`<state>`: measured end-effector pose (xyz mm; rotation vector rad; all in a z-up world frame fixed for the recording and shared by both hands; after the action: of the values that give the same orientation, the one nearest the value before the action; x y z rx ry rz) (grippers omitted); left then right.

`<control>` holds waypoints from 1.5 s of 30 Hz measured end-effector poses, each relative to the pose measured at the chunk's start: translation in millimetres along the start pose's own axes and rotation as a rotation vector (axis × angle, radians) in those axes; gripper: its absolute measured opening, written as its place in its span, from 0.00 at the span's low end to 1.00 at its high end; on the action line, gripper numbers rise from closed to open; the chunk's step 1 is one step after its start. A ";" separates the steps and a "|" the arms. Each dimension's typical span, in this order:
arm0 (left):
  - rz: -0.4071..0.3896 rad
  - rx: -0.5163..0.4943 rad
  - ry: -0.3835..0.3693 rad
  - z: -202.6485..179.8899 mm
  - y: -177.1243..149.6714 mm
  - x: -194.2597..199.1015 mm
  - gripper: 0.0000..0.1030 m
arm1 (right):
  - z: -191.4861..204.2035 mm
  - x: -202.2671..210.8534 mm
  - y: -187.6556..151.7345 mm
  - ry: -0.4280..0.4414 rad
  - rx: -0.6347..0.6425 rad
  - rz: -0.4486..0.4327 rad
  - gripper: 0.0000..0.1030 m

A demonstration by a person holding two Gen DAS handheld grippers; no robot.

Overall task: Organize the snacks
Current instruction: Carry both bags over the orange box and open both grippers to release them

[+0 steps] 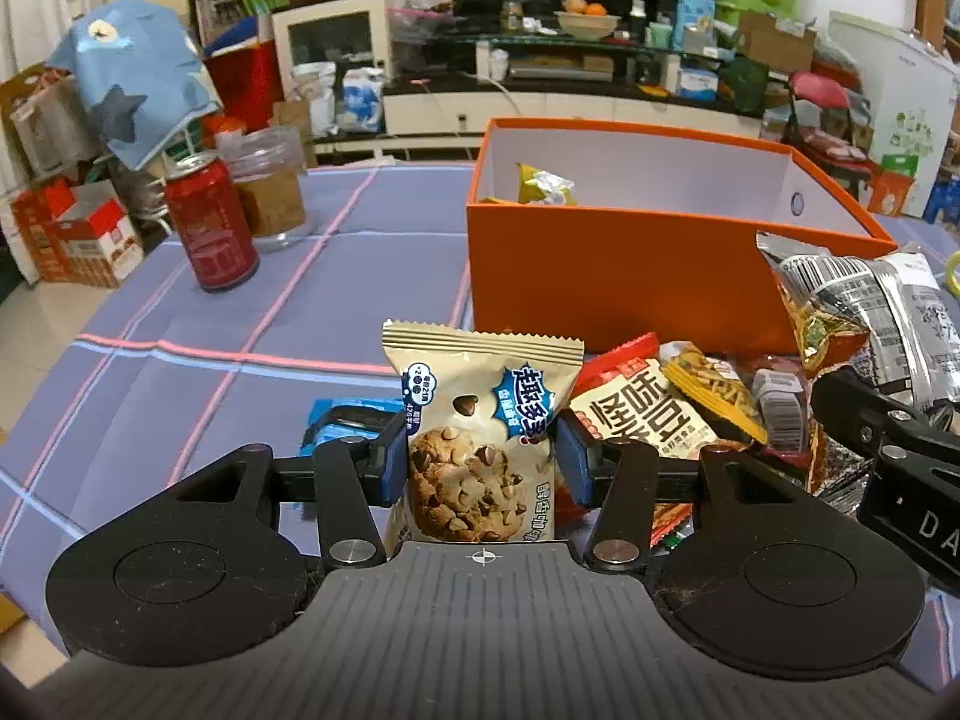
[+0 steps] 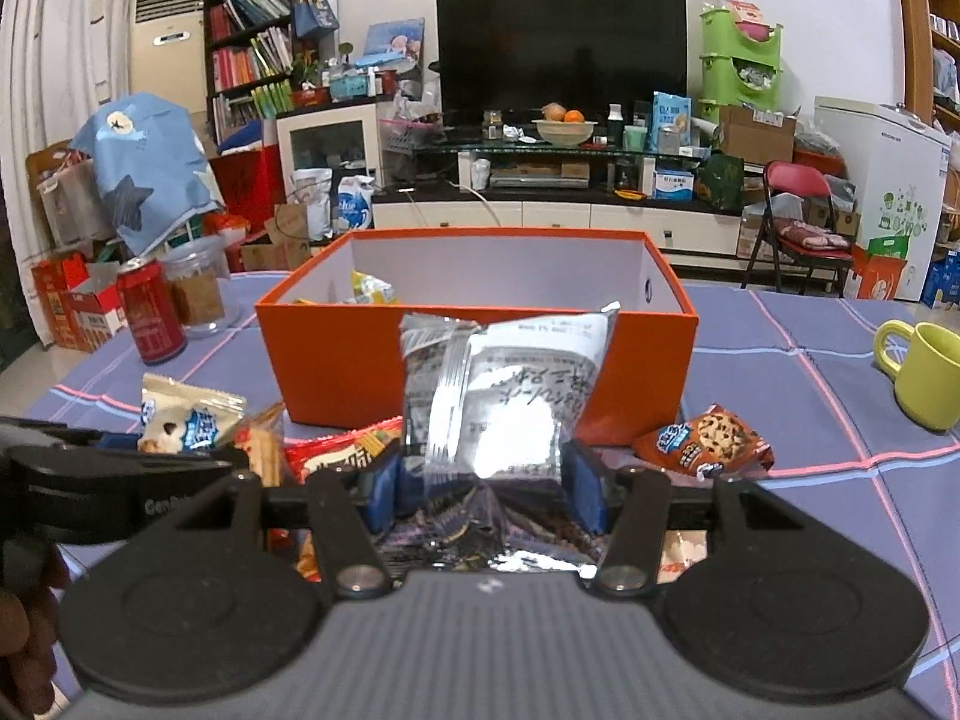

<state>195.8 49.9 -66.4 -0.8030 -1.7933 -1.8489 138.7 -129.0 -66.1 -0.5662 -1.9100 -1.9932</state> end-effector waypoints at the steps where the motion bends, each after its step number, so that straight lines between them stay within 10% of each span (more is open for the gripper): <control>1: 0.000 0.000 0.001 0.2 0.3 0.2 0.32 | 0.3 0.5 0.2 0.000 0.000 0.000 0.54; 30: -0.043 0.013 -0.008 2.9 11.7 16.5 0.32 | 3.6 10.0 5.9 0.037 -0.015 -0.040 0.54; 45: -0.192 0.070 -0.136 -21.6 134.7 -4.8 0.32 | -48.7 -33.2 102.7 0.039 -0.155 -0.154 0.54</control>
<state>287.4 19.7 30.1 -0.7704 -2.0725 -1.8761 215.0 -184.4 5.6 -0.4272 -1.8367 -2.2468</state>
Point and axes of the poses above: each gripper's, at about its wrist camera, not at the fingertips, and x roughly against the way its jaws point, z to its left, y to its top, the point moved 6 cm from there along -x, roughly the way its jaws point, and after that the axes turned 4 degrees about -y, right-handed, at the moved point
